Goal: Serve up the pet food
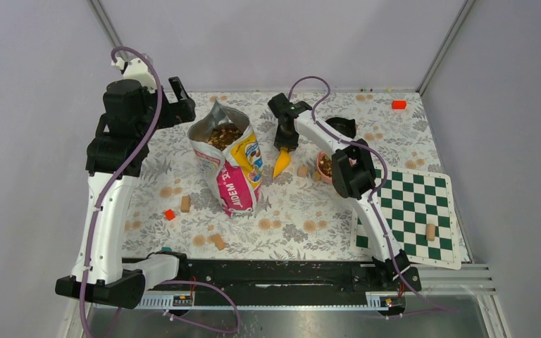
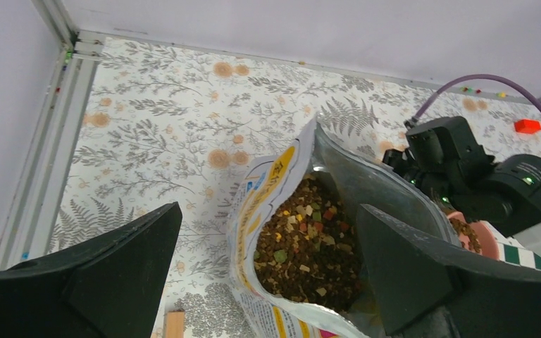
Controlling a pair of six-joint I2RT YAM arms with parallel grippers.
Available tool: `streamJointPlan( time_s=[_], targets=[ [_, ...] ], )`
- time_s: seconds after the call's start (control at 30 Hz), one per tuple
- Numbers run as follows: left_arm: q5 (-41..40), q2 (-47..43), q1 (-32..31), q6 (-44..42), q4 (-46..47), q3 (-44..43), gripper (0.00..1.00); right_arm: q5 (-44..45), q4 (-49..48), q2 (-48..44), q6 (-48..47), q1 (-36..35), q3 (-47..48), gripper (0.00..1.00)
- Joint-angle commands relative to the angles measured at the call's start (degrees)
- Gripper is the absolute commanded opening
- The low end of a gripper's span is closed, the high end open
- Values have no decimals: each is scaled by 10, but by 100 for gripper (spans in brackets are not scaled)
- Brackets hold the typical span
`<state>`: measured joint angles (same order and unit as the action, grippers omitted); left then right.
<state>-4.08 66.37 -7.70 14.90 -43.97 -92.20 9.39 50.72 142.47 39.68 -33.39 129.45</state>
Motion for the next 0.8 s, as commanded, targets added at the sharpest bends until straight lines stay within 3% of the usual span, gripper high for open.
streamJointPlan(
  time_s=[0.0, 0.07, 0.17, 0.3, 0.43, 0.77],
  targets=[
    [61, -10, 2, 4, 20, -6, 97, 12, 2, -6, 0, -4, 3, 33],
    [76, -14, 2, 3, 22, -6, 97, 23, 2, -13, -18, -3, 4, 22],
    [101, -18, 2, 5, 24, -4, 96, 40, 2, -35, -40, -3, 8, 14],
    [153, -16, 2, 16, 24, -3, 94, 48, -3, -101, -64, -2, 6, 13],
    [205, -19, 1, 41, 47, 16, 93, 13, -69, -207, -77, 2, -46, 15],
    [312, -7, -17, 129, 144, 53, 92, -191, -302, -421, -58, 9, -144, 18]
  ],
)
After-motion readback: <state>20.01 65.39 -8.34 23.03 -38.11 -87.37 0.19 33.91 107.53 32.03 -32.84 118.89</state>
